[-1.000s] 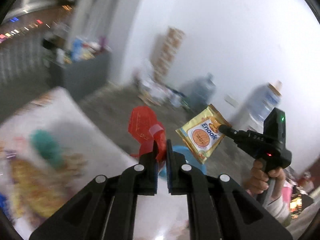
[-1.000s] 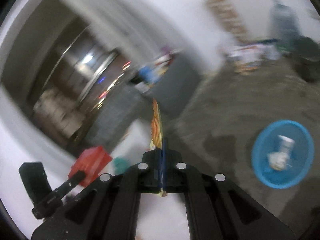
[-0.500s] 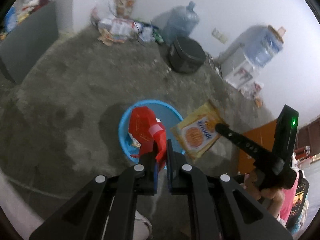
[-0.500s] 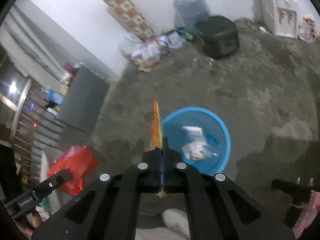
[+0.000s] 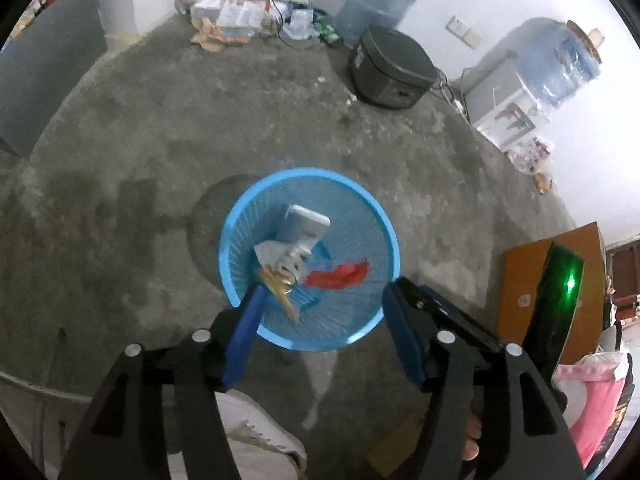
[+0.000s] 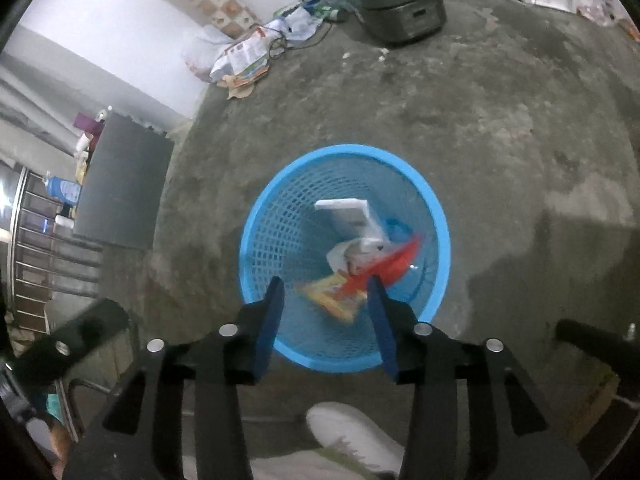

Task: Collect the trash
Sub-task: 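Move both tools back over the table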

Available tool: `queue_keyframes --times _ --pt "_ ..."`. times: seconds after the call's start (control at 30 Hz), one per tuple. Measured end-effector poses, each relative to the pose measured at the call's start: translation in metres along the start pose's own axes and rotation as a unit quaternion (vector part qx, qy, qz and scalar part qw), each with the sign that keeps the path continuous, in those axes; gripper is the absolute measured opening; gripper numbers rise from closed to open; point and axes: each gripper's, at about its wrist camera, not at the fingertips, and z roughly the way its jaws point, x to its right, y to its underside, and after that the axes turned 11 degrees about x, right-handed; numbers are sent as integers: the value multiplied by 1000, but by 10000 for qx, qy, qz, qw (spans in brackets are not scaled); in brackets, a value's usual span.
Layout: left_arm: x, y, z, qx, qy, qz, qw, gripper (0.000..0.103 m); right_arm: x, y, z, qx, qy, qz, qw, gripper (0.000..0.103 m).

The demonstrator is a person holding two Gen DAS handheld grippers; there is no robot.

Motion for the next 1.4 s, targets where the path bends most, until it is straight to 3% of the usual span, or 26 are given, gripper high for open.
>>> queue_keyframes --times 0.37,0.53,0.9,1.1,1.2,1.3,1.4 --pt "-3 7 -79 602 -78 -14 9982 64 -4 3 -31 -4 185 4 9998 47" --pt "0 11 -121 916 -103 57 9957 64 -25 5 -50 93 253 -409 9988 47" --pt "-4 63 -235 1889 -360 142 9812 64 -66 17 -98 325 -180 -1138 9928 47" --pt "-40 120 -305 2486 -680 -177 9661 64 -108 20 -137 463 -942 -1498 9831 47" --pt "-68 156 -338 2764 -1077 -423 9541 64 -138 27 -157 505 -1483 -1697 9730 47" --pt "-95 197 -368 2961 -1574 -829 9385 64 -180 45 -172 376 -2084 -2096 9546 47" --pt "-129 246 -401 3193 -2037 -1538 9126 64 -219 68 -178 79 -2599 -2486 9330 47"
